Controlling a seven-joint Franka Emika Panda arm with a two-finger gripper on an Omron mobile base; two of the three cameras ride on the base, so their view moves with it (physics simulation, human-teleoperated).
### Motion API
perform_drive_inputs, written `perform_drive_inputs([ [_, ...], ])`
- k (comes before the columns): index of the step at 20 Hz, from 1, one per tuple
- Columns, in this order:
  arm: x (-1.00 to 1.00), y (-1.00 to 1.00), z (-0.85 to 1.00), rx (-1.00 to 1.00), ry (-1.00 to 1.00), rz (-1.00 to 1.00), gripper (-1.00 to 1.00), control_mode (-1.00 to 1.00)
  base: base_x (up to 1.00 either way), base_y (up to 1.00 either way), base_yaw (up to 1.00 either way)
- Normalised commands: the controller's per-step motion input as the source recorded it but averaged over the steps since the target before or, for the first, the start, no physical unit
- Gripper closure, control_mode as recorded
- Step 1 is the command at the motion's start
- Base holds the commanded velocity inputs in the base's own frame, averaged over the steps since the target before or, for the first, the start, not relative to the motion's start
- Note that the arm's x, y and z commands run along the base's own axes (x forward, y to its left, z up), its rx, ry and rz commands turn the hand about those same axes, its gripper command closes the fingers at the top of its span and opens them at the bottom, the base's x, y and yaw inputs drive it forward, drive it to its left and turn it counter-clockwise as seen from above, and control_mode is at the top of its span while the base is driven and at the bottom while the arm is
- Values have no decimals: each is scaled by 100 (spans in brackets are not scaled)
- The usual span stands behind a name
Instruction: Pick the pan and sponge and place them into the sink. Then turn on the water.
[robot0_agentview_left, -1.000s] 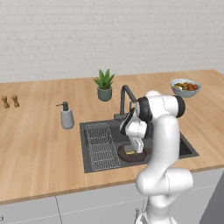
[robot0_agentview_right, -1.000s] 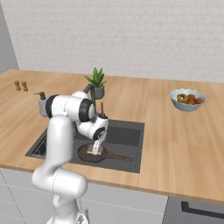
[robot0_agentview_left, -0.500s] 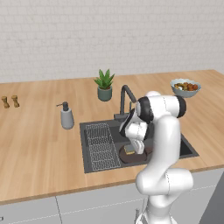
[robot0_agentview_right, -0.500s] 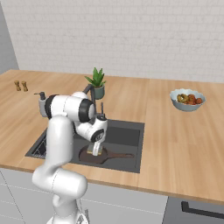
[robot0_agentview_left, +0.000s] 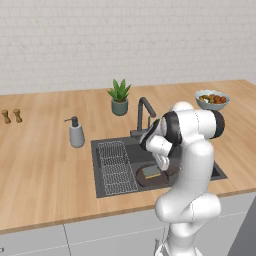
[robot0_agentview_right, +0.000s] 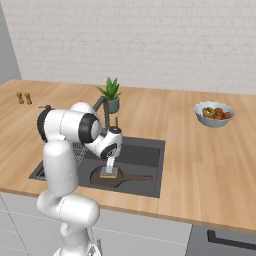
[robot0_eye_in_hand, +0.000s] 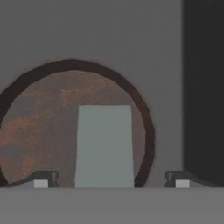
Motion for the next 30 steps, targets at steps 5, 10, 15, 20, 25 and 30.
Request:
perform_drive_inputs([
  [5,4,-35,79,0,-3,0,-100,-100,0,0,0],
  [10,0,-49,85,0,-1,0,-100,-100,0,0,0],
  [15,-2,-44,100,0,0,0,-100,-100,0,0,0],
  [20,-39,-22,89,0,-9,-2,-100,-100,0,0,0],
  [25,-63,0,71,0,-17,-4,-100,-100,0,0,0],
  [30,-72,4,54,-3,-26,-9,-100,-100,0,0,0],
])
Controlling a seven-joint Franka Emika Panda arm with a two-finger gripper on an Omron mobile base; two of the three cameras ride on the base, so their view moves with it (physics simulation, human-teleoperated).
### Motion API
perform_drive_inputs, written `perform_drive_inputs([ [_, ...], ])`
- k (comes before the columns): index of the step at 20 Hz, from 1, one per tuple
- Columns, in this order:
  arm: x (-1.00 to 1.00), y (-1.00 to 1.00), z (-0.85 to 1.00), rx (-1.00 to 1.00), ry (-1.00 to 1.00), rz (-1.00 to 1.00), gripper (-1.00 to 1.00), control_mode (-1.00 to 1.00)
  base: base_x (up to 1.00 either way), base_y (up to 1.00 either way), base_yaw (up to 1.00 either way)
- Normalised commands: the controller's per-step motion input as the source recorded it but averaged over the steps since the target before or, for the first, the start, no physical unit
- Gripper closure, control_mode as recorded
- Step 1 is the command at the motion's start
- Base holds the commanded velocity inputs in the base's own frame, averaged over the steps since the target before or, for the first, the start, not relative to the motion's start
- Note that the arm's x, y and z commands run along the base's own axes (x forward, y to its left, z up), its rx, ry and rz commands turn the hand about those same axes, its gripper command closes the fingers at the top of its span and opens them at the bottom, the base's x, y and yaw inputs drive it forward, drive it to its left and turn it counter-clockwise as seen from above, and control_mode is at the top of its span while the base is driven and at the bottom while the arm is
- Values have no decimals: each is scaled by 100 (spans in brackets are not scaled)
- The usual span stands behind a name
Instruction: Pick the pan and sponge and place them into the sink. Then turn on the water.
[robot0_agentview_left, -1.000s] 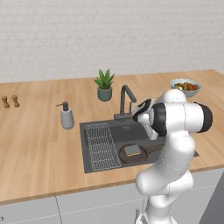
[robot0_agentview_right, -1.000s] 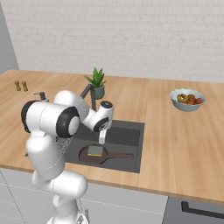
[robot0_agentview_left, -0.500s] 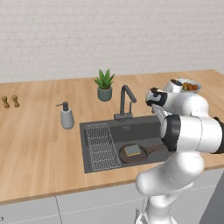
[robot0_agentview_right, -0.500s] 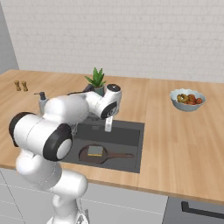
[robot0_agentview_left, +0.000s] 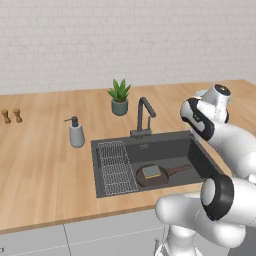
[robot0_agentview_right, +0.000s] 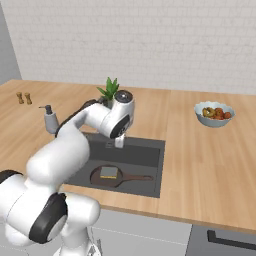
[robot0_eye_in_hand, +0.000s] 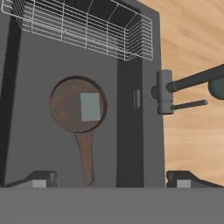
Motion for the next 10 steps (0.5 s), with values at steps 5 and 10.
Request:
perform_drive_inputs([
  [5,-23,1,41,10,-20,-26,-100,-100,0,0,0],
  [10,0,0,31,39,3,-40,-100,-100,0,0,0],
])
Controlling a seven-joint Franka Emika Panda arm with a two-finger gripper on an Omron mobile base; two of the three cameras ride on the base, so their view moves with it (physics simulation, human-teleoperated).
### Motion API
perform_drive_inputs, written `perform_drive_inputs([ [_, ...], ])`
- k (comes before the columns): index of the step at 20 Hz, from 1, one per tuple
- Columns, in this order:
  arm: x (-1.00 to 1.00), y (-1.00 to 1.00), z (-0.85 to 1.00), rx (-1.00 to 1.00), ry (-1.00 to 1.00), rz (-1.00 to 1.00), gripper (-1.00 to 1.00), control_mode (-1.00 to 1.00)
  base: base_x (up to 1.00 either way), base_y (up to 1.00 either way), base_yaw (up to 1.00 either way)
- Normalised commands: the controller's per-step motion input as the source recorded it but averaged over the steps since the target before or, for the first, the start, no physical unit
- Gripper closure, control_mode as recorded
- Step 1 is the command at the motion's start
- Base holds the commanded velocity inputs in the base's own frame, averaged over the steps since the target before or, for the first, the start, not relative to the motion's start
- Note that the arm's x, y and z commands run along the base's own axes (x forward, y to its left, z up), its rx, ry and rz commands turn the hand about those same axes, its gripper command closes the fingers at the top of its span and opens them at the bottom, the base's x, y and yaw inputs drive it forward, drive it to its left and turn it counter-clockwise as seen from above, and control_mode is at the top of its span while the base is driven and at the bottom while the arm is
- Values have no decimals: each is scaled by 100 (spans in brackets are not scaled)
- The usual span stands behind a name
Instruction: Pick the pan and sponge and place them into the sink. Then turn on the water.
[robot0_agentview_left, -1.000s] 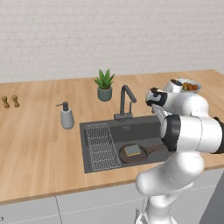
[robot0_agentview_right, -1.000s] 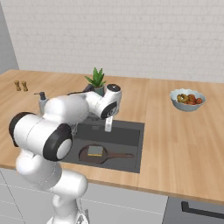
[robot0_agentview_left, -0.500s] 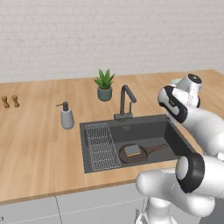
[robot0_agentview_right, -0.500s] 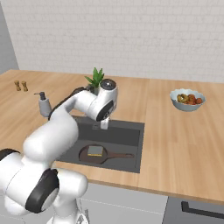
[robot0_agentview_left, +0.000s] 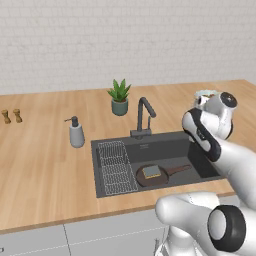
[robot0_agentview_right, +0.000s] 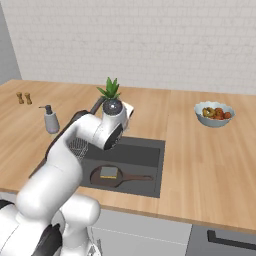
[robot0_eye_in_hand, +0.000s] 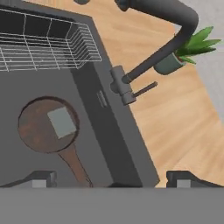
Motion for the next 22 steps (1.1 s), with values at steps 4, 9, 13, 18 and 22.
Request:
perform_drive_inputs([
  [4,0,-19,23,51,12,-24,-100,-100,0,0,0],
  [9,0,-17,1,51,10,-4,-100,-100,0,0,0],
  [13,0,0,-7,36,1,0,-100,-100,0,0,0],
  [18,0,25,-26,6,-14,0,-100,-100,0,0,0],
  [22,0,46,-34,0,-18,0,-100,-100,0,0,0],
])
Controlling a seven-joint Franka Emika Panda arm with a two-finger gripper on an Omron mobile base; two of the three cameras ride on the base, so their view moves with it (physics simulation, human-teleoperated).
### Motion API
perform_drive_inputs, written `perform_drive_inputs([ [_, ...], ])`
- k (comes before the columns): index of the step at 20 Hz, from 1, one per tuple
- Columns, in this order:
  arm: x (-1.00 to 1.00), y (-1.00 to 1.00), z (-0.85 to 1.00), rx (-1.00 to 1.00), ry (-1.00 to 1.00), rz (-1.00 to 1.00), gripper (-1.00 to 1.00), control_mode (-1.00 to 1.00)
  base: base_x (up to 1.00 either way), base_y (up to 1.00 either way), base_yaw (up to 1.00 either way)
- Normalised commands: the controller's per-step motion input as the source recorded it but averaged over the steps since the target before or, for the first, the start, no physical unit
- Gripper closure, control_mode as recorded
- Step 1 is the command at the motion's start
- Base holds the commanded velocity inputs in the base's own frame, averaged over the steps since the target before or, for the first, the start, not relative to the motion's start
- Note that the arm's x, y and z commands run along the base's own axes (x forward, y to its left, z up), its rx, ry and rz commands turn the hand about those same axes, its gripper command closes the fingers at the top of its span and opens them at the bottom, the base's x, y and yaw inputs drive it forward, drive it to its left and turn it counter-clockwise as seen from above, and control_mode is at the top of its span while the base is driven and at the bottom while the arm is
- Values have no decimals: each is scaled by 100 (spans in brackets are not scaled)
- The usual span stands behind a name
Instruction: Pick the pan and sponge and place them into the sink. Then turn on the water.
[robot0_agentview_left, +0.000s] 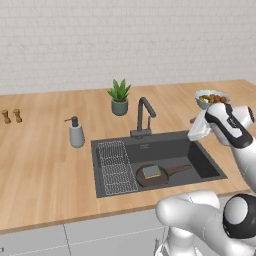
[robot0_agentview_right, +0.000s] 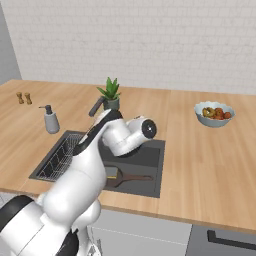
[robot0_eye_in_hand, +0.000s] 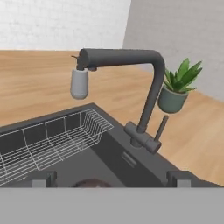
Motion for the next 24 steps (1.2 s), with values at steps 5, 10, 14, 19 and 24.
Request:
perform_drive_inputs([
  [5,9,40,-7,0,-5,7,-100,-100,0,0,0],
  [10,28,26,0,1,10,8,-100,-100,0,0,0],
  [14,57,4,-2,5,17,6,-100,-100,0,0,0],
  [19,42,0,-8,6,6,3,-100,-100,0,0,0],
  [24,25,0,-25,1,0,0,-100,-100,0,0,0],
])
